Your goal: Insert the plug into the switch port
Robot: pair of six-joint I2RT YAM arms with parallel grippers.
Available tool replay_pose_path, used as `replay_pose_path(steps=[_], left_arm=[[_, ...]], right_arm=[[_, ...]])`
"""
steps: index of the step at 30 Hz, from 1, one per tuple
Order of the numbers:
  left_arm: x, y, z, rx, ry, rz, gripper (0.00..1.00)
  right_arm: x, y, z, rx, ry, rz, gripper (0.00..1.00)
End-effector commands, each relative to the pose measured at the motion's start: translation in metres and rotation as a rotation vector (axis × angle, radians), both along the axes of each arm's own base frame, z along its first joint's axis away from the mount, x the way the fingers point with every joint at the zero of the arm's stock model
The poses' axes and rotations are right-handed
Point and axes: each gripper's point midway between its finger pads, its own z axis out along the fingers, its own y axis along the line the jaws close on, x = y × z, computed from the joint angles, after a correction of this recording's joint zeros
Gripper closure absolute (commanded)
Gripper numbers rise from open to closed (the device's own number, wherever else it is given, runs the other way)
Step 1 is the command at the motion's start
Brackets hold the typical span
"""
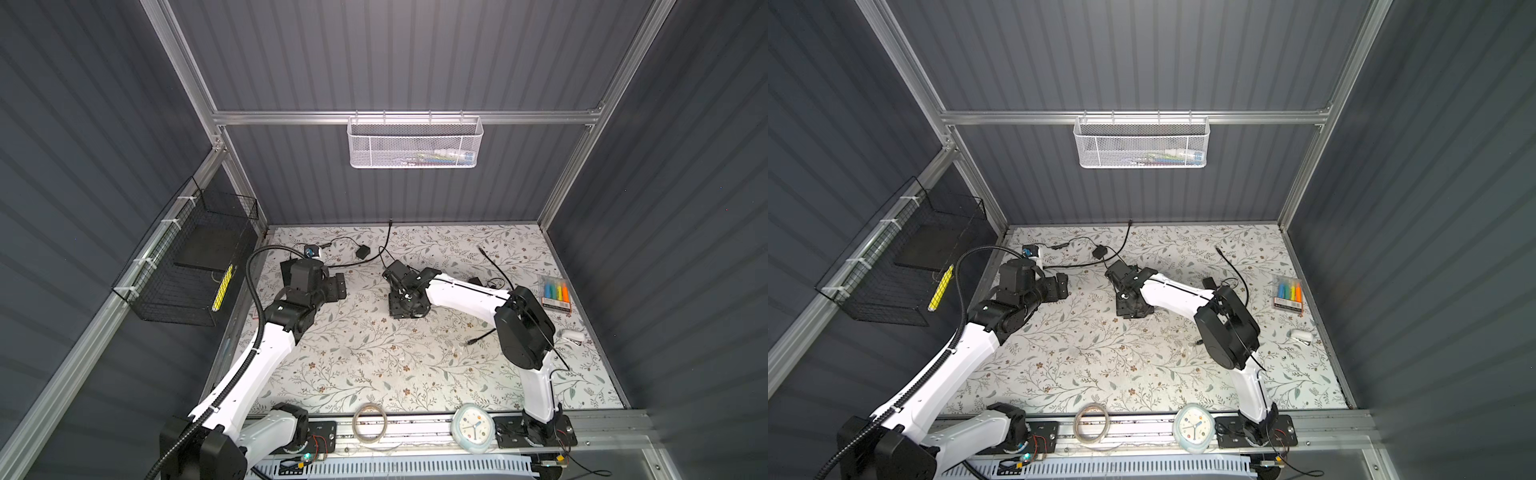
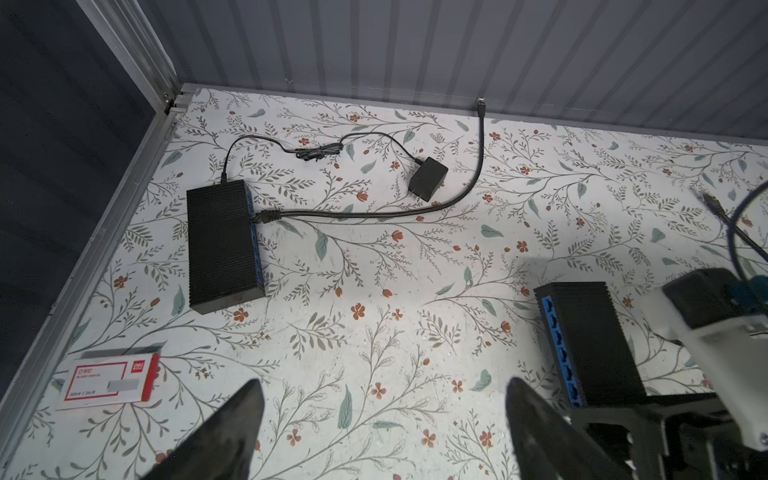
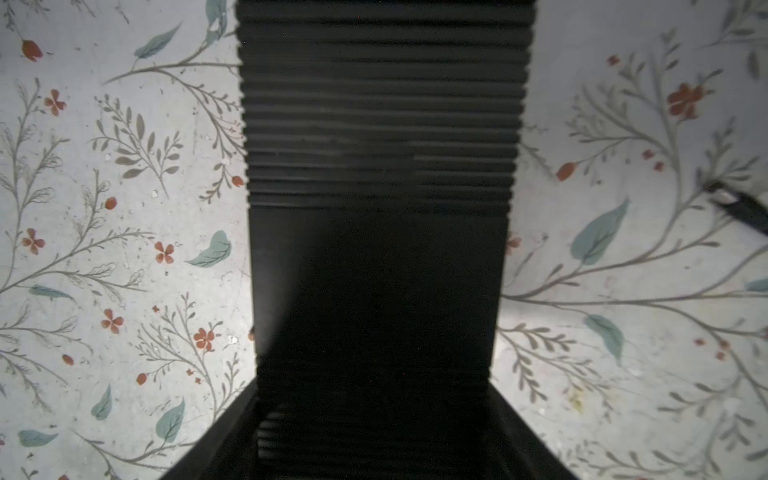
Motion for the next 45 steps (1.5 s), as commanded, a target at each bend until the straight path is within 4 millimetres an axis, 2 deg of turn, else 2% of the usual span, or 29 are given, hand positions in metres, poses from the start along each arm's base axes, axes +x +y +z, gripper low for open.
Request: replay_pose_path(steps=[1, 6, 13, 20, 25, 27, 29, 34, 37, 40, 45], left_arm=[[-0.008, 0.000, -0.001, -0.045, 0.009, 0.006, 0.10], [-0.009, 0.005, -0.003, -0.019, 0.015, 0.026, 0.10], [-0.010, 0.005, -0.009, -0.015, 0.034, 0.027, 0.11], [-0.009, 0.005, -0.006, -0.005, 0.028, 0.016, 0.11], [-0.008, 0.002, -0.001, -0.003, 0.021, 0.000, 0.11], [-0.009, -0.007, 0.001, -0.010, 0.018, -0.066, 0.13], [-0.012, -0.023, -0.002, -0.009, 0.034, -0.171, 0.13], [-0.014, -0.048, -0.034, -0.030, 0.170, -0.275, 0.16], [-0.011, -0.065, -0.044, -0.112, 0.192, -0.308, 0.18], [-0.009, -0.078, -0.057, -0.156, 0.226, -0.341, 0.21], [-0.012, -0.092, -0.069, -0.189, 0.275, -0.404, 0.23]], right_arm=[[0.000, 0.008, -0.010, 0.012, 0.001, -0.047, 0.45], [-0.005, 0.012, -0.022, 0.006, 0.019, -0.023, 0.36], [-0.017, 0.020, -0.034, 0.031, 0.072, 0.018, 0.29], [-0.021, 0.023, -0.014, 0.059, 0.079, 0.096, 0.18], [-0.020, 0.015, 0.009, 0.038, 0.060, 0.189, 0.18], [-0.017, 0.002, 0.026, 0.023, 0.020, 0.270, 0.19], [-0.020, -0.015, 0.043, -0.027, -0.036, 0.436, 0.19], [-0.011, -0.093, 0.057, -0.228, -0.119, 0.664, 0.21], [0.007, -0.137, 0.050, -0.260, -0.122, 0.625, 0.26], [0.029, -0.170, 0.034, -0.263, -0.106, 0.557, 0.28], [0.054, -0.200, -0.002, -0.320, 0.026, 0.541, 0.38]])
